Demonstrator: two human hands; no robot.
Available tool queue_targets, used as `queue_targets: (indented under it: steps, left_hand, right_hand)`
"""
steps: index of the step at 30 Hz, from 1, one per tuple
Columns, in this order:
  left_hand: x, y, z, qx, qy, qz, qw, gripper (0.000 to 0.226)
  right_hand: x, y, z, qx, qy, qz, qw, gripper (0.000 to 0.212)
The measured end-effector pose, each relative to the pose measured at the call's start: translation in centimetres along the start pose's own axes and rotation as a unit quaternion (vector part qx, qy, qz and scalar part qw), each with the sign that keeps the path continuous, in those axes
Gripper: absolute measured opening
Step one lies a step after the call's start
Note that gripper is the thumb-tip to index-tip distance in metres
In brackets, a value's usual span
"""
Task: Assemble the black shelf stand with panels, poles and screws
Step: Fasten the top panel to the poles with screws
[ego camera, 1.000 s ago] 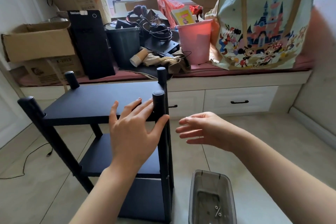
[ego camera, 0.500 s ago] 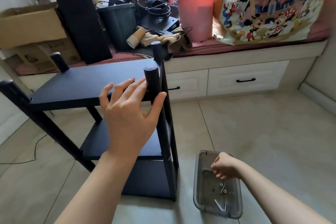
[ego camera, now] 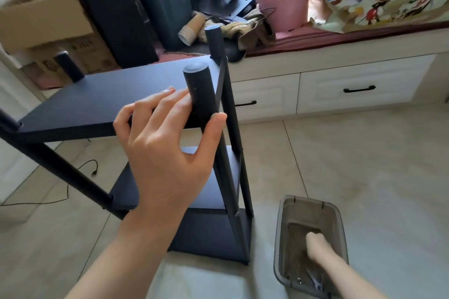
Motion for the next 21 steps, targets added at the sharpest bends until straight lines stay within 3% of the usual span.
queue_targets:
  steps: [2,8,11,17,21]
  left_hand:
    - [0.0,0.1,0.0,-0.002,0.000,0.004,1.000,0.041]
    - [0.1,0.0,-0.1,-0.007,0.002,0.004,1.000,0.039]
    - [0.1,0.0,0.0,-0.011,0.002,0.008,1.000,0.041]
    - [0.1,0.0,0.1,-0.014,0.012,0.008,1.000,0.040]
    - [0.0,-0.1,0.3,-0.014,0.024,0.005,1.000,0.037]
  right_hand:
    - [0.4,-0.8,0.4,0.021,-0.032,0.074,0.996,0.025]
    - [0.9,-1.0,0.9,-0.002,-0.077,0.114,0.990,0.018]
    - [1.2,-1.2,1.4,-0.008,-0.078,0.092,0.993,0.025]
    - [1.1,-0.6,0.9,-0.045,-0.069,0.034,0.996,0.016]
    - [0.6,0.0,0.8,-0.054,-0.098,-0.002,0.994,0.030]
Point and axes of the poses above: each hand's wrist, its own z-axis towards the middle knuckle, its own x-axis out of the palm, y = z × x, the point moved 6 cm from there along z, towards the middle knuckle, and after that the axes turned 14 degrees about -y, right-handed, at the moved point
